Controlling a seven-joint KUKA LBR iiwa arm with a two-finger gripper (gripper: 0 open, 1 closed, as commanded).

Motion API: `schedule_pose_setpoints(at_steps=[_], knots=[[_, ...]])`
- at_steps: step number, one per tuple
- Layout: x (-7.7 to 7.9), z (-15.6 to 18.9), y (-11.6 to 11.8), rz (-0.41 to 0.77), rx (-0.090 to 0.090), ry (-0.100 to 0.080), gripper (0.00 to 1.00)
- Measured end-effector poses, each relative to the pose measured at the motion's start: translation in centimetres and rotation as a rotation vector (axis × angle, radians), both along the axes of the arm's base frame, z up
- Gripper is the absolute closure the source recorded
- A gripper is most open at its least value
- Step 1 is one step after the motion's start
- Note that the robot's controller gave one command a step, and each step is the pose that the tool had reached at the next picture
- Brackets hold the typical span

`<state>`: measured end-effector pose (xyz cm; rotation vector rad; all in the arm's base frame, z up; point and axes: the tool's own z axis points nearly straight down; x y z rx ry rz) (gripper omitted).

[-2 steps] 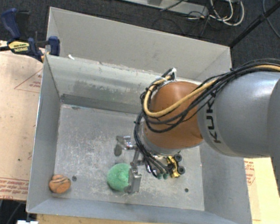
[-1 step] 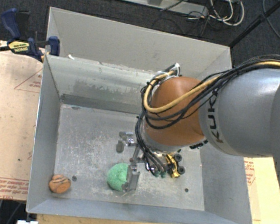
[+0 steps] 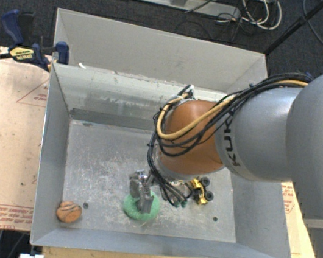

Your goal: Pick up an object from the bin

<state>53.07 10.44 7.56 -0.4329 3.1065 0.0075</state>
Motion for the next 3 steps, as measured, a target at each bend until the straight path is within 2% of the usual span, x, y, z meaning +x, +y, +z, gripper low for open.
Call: schedule_pose_setpoints(at_steps=[2,3], knots=[[0.0,0.0,0.0,0.0,0.001,0.0,1.0],[-1.6,13.8,-1.2,0.02,-0.004,0.0,1.0]])
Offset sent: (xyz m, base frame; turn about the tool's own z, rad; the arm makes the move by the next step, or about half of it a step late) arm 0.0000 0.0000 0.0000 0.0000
